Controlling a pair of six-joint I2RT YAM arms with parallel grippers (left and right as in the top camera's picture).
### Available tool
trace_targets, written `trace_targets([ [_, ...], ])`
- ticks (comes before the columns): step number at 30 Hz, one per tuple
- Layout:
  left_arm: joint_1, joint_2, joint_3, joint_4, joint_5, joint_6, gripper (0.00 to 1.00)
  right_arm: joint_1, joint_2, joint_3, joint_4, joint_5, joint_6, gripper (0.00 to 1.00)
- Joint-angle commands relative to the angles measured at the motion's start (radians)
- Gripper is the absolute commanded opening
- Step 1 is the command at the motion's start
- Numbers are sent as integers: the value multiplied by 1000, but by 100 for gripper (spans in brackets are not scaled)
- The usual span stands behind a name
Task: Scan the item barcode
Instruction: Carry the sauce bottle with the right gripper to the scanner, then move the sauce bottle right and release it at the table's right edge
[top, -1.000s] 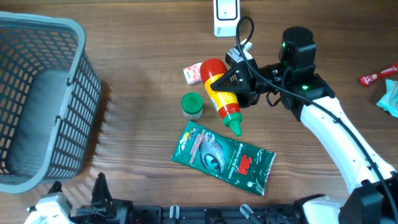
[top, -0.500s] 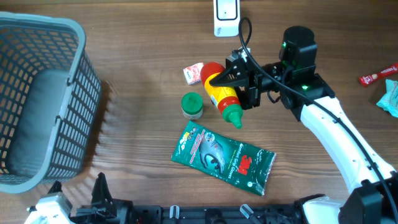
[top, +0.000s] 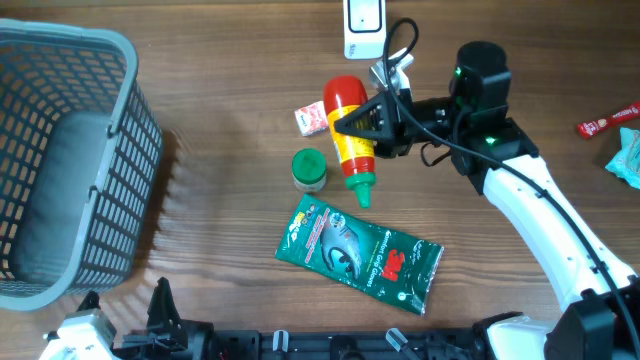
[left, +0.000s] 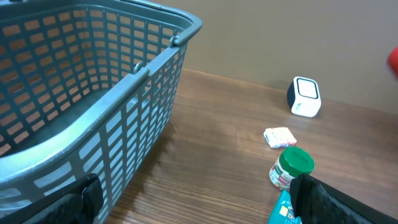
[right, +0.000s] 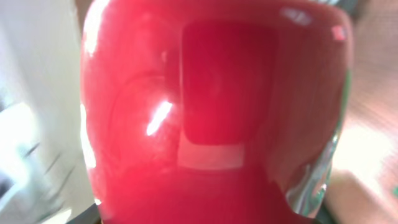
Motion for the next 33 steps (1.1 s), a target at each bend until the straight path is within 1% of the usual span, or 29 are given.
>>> trace_targets([
  [1,6,-3,3,0,-13,12,100,-3,-11,10,-175,365,-357,26],
  [2,6,-3,3,1,-13,12,100,-2,-11,10,-220,449,-391,26],
  [3,6,-3,3,1,-13,12,100,-3,-11,10,-282,611,-461,26],
  [4,6,-3,3,1,-13,12,100,-3,-11,10,-297,718,-464,26],
  [6,6,-3,3,0,-13,12,100,-3,-11,11,-296,850,-448,26],
  [9,5,-3,3,1,-13,12,100,-2,-3,11,-291,1006,-410,26],
  [13,6,-3,3,1,-13,12,100,-2,50,11,-205,1024,-410,27],
  [16,6,-3,3,0,-13,12,100,-2,148,57,-153,1030,-409,28],
  [18,6,-3,3,0,-13,12,100,-2,235,131,-153,1043,-411,28],
  [23,6,-3,3,1,-13,12,100,-2,515,441,-181,1080,-412,29],
  [27,6,-3,3,1,-13,12,100,-3,684,651,-194,1122,-412,29],
  [29,6,-3,3,1,-13,12,100,-3,755,739,-194,1145,-411,29],
  [33,6,-3,3,1,-13,12,100,-7,872,840,-164,1213,-375,27],
])
